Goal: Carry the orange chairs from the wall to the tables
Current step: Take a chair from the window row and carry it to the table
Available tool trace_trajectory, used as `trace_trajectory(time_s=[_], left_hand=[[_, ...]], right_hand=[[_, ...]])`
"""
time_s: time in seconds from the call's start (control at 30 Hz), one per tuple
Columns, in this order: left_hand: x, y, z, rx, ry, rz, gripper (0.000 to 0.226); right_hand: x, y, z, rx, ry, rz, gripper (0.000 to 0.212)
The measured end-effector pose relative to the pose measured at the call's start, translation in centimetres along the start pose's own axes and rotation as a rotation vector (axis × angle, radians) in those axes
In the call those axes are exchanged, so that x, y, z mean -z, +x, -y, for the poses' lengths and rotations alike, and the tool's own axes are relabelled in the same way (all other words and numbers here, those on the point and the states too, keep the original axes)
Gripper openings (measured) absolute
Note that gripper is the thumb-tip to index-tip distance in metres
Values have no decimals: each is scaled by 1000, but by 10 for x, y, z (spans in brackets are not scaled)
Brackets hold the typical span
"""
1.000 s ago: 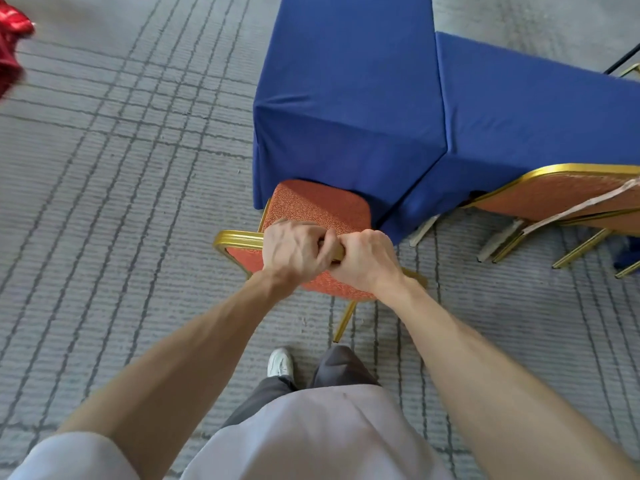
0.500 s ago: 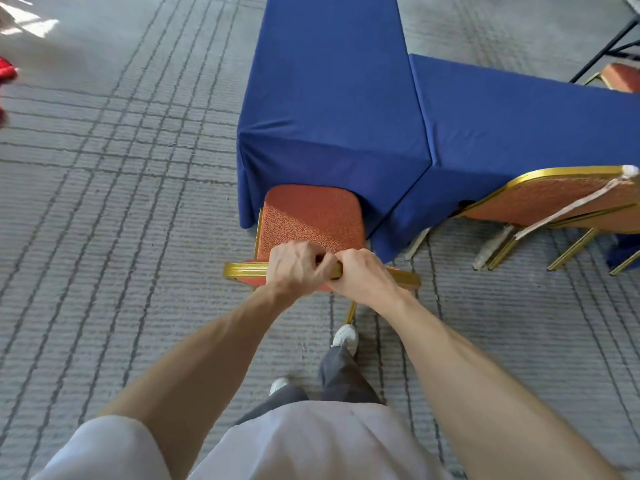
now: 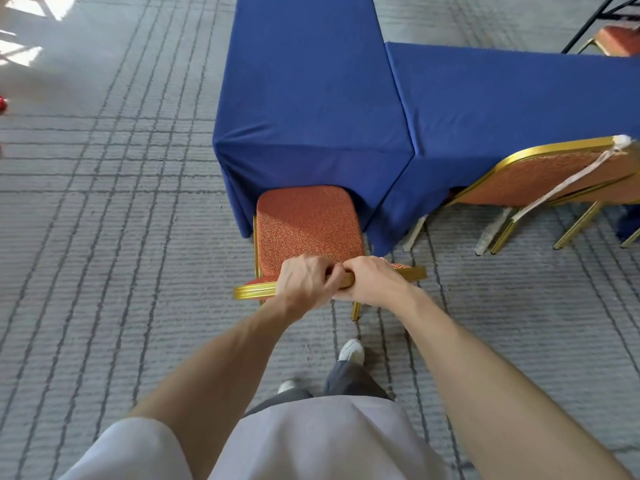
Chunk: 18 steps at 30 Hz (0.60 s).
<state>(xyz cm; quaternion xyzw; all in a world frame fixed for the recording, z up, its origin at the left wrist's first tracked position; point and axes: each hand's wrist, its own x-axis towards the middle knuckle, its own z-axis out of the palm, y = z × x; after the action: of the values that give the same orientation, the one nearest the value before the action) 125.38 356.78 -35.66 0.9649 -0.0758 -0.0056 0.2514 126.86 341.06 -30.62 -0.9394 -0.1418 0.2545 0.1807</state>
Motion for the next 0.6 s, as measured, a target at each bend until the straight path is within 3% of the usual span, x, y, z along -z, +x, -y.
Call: trace_trajectory(time_s=[0.13,0.33,0.6], left_hand=[[-4,-3,-5,17,22,13,45],[-2,-1,-11,97,27,-4,46],[-10,-24,-15,182,78,-16,57]], right_hand=[[-3,-4,-7,5,47,32,37],[-18,6,-7,36,24,-124,59],[-35,-3,-3,0,14,-97,61]])
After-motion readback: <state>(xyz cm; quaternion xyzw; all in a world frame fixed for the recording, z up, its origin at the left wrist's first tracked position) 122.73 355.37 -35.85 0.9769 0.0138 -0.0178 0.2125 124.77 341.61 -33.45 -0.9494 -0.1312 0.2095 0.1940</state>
